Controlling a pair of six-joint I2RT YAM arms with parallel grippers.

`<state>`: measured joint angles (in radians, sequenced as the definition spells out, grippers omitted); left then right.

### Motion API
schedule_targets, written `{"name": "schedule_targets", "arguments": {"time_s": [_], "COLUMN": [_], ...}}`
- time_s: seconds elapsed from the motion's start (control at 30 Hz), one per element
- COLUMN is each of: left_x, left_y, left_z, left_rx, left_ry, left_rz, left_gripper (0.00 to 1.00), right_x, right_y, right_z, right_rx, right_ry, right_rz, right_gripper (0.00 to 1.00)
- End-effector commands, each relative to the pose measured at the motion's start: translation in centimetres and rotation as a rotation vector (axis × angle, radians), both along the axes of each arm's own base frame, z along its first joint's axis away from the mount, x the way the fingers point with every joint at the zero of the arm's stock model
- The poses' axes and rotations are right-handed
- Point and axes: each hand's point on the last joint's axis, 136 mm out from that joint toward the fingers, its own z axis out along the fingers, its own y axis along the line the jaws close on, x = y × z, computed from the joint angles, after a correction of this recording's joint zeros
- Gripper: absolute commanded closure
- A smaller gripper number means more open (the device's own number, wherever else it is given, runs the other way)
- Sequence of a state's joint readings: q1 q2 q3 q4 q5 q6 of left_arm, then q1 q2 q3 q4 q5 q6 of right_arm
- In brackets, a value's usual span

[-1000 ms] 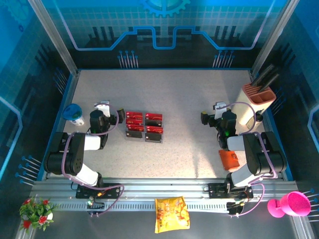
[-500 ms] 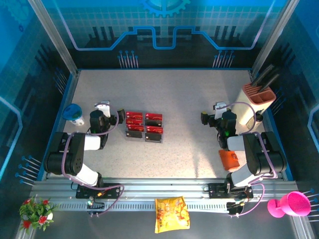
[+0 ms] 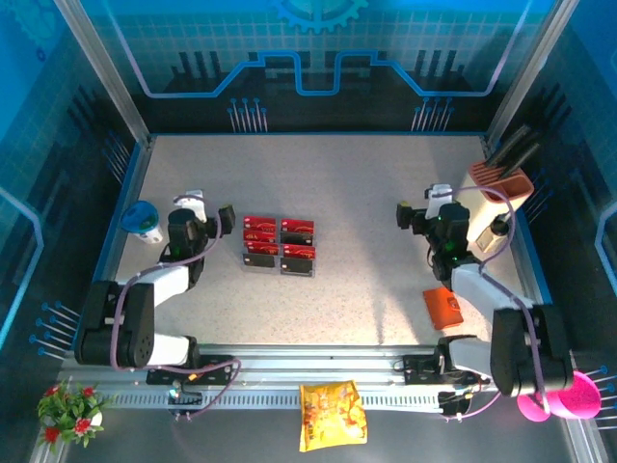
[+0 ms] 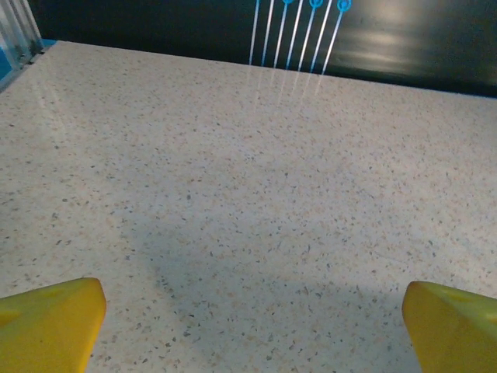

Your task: Put the credit cards into the card holder

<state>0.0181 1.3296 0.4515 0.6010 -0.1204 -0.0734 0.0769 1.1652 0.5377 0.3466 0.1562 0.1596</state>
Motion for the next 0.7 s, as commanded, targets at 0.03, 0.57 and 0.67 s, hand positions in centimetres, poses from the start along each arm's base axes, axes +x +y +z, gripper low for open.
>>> {"name": "schedule_targets", "arguments": {"time_s": [0.03, 0.57, 0.67], "left_x": [-0.7, -6.2, -6.9], "left_y": [1.2, 1.5, 1.2], "left_z": [2.8, 6.6, 6.8], "left_rx": [-0.05, -0.277, -0.317], "left_ry": [0.012, 0.145, 0.192], "left_rz": [0.079, 0.226, 0.237], "left_gripper": [0.01, 0.01, 0.01], "right_x": [-4.3, -11.3, -12.0], "right_y": [-1.6, 8.0, 9.8], "right_z": [-1.1, 1.4, 1.4], "right_rx": [0.364, 0.384, 0.359], "right_ry": [0.252, 0.387, 0.416], "right_rz": [-0.214, 0.231, 0.281], "right_gripper": [0.0, 0.01, 0.03]}}
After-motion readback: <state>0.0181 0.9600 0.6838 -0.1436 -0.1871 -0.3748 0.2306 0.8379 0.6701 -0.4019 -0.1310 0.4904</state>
